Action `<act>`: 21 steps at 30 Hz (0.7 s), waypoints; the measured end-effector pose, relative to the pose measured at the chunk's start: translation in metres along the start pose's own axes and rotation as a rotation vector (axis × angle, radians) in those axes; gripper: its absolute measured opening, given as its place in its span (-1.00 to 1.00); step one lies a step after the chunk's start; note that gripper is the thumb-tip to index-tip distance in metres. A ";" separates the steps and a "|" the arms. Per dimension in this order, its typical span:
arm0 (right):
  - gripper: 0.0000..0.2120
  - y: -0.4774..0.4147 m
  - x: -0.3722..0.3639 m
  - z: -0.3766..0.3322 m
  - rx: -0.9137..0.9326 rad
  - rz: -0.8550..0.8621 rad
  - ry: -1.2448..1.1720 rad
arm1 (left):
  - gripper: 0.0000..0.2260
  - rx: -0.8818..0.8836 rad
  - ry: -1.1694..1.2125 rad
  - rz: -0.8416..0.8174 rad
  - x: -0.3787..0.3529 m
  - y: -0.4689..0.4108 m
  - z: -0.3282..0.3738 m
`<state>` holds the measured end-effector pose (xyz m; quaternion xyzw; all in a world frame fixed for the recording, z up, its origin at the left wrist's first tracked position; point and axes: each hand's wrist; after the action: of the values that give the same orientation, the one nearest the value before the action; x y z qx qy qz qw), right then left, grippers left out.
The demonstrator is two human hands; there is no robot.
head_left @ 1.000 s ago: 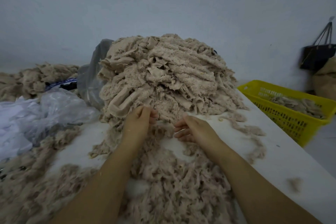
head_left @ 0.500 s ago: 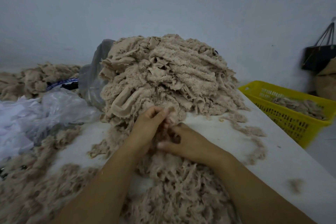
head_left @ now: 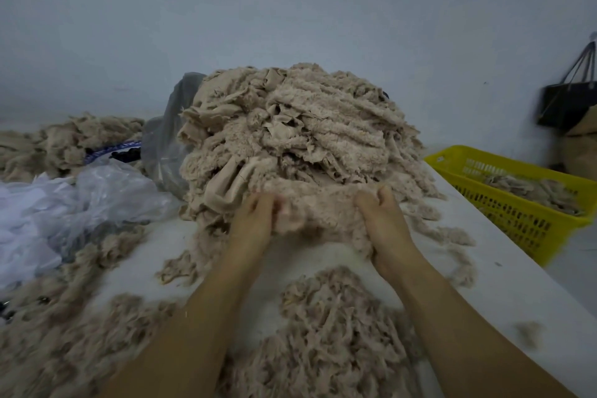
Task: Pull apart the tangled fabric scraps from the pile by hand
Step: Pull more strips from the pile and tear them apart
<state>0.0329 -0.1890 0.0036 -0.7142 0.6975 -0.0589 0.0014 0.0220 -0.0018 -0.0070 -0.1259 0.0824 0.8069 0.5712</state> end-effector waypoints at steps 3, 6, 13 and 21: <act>-0.86 0.011 -0.014 -0.005 0.265 -0.117 0.350 | -0.60 0.163 0.070 -0.362 -0.014 0.012 -0.001; -0.82 0.028 -0.030 -0.009 0.372 -0.464 0.609 | -0.64 0.197 0.262 -0.345 -0.016 0.012 0.000; -0.66 0.023 -0.019 -0.005 0.300 -0.625 0.858 | -0.77 0.396 0.977 0.007 0.009 -0.009 0.015; -0.74 0.014 -0.023 0.014 0.263 -0.374 0.506 | -0.68 0.228 0.278 -0.414 -0.020 0.025 0.019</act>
<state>0.0201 -0.1679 -0.0134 -0.7860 0.5192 -0.3231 -0.0904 0.0032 -0.0230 0.0168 -0.1844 0.2227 0.6334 0.7177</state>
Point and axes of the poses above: each hand's wrist, its own y-axis away from the middle knuckle, its own x-axis out of the back of the hand, z = x × y, and after that the axes turned 14 degrees about y, right-handed
